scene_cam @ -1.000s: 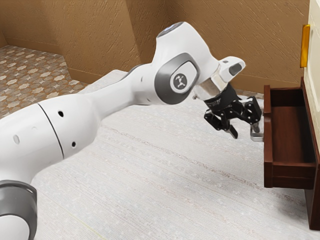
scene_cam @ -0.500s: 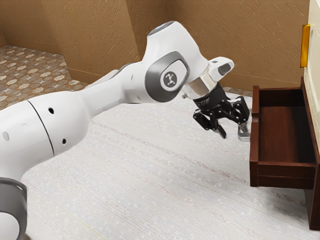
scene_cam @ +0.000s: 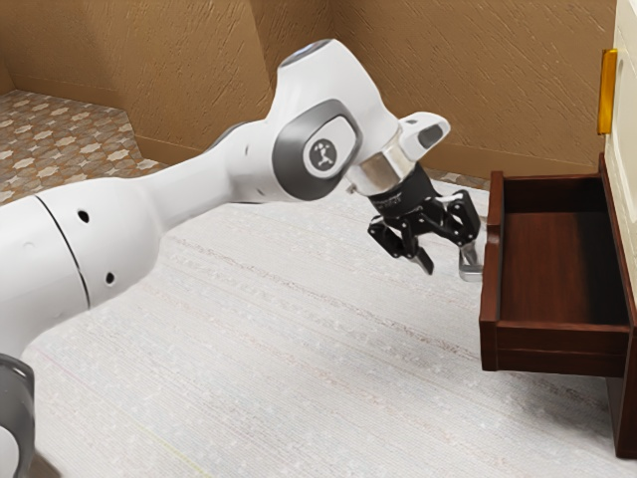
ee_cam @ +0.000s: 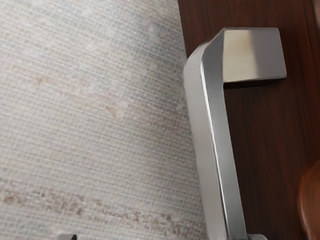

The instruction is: Pull the drawer handle with one arm to open the drawer

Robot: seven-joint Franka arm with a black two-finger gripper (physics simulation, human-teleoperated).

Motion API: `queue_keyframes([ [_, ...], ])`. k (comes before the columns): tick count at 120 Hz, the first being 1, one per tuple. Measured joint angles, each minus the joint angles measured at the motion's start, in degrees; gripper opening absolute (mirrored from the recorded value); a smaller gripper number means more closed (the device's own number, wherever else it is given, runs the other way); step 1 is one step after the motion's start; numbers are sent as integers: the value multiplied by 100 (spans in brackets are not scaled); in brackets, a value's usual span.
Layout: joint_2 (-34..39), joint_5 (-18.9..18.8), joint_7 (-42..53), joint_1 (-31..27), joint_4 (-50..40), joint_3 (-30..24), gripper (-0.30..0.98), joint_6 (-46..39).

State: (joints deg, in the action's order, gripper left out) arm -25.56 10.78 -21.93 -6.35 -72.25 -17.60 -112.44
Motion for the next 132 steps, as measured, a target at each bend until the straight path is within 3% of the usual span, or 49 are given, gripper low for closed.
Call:
queue_keyframes([
  [132,501,-34,0,-521,-594,22,41,270],
])
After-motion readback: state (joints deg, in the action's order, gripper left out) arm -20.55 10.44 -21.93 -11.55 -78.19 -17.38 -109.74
